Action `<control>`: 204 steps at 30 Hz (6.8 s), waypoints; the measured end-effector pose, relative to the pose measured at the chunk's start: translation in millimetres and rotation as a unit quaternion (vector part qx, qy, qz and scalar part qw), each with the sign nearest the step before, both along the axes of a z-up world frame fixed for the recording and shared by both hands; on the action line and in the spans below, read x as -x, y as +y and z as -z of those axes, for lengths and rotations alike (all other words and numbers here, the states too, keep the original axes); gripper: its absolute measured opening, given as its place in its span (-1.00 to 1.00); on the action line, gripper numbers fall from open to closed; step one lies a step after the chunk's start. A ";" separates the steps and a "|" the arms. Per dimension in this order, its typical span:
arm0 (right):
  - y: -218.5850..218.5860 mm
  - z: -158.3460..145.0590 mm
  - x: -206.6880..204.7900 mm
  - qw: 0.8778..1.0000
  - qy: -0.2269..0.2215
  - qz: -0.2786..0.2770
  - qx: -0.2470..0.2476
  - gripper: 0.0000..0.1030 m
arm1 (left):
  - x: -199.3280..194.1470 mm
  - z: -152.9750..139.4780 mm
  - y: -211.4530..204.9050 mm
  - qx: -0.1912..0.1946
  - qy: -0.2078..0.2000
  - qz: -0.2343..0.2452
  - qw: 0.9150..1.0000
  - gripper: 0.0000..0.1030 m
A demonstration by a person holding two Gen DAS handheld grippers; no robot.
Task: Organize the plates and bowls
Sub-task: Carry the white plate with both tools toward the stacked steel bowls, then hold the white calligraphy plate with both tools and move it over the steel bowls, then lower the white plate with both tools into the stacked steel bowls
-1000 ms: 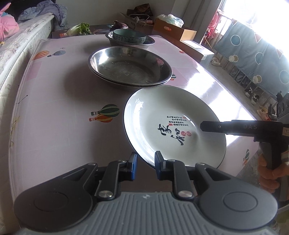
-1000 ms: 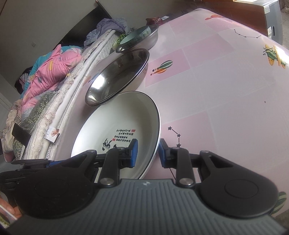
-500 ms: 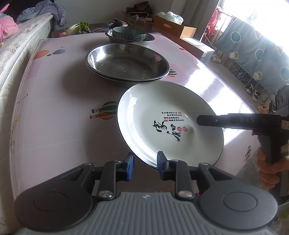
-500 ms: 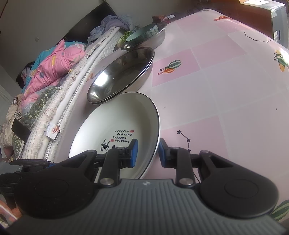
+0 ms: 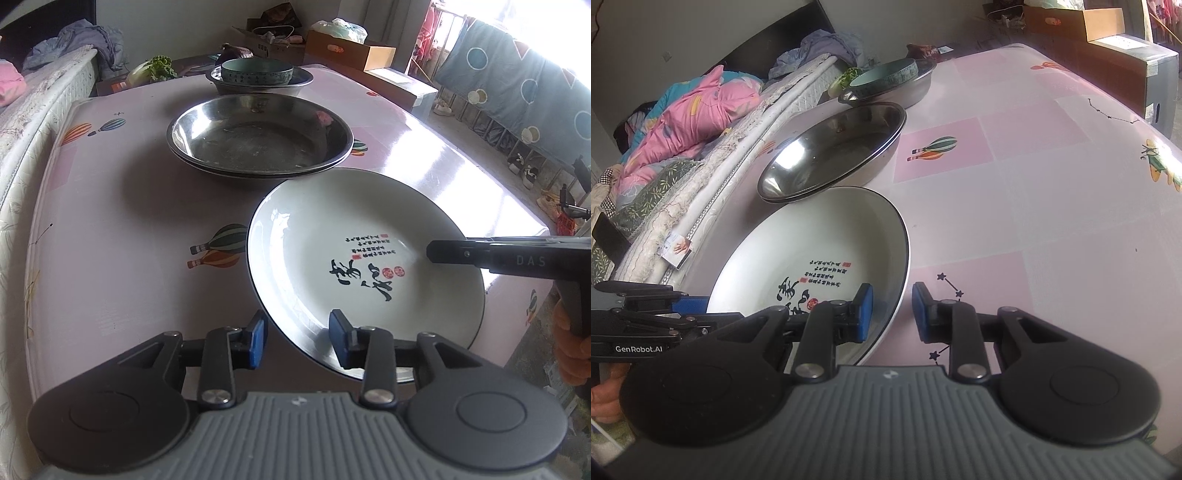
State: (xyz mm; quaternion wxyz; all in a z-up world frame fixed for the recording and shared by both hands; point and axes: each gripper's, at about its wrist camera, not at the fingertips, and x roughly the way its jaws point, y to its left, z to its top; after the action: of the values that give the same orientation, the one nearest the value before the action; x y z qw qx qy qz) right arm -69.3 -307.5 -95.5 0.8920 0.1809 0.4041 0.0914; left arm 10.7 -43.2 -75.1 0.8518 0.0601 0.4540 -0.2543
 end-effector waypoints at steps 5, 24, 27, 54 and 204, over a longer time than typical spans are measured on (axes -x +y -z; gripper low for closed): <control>1.0 1.9 0.7 1.000 -0.008 -0.005 -0.005 -0.60 | -5.3 1.0 -6.4 -0.003 0.000 -0.012 1.000 -0.28; -25.4 5.3 6.0 0.999 -0.018 0.024 -0.018 -0.61 | -6.4 3.1 -32.3 -0.017 -0.002 0.029 0.999 -0.14; -25.1 6.7 4.2 0.999 -0.020 0.025 -0.023 -0.62 | -8.4 3.3 -36.3 -0.023 -0.009 0.030 0.999 -0.06; -17.2 1.2 10.3 0.999 -0.026 0.028 0.019 -0.57 | -6.3 1.5 -48.2 -0.033 -0.006 0.023 0.999 0.01; -9.5 -39.2 -6.0 0.997 -0.051 0.045 0.033 -0.40 | -2.3 -40.5 -38.1 0.023 -0.028 -0.032 0.999 0.13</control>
State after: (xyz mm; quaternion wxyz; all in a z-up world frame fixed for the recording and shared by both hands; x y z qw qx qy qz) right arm -63.3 -317.0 -56.3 0.9202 0.1646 0.3521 0.0470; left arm 12.9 -81.2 -34.6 0.8728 0.0336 0.4260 -0.2357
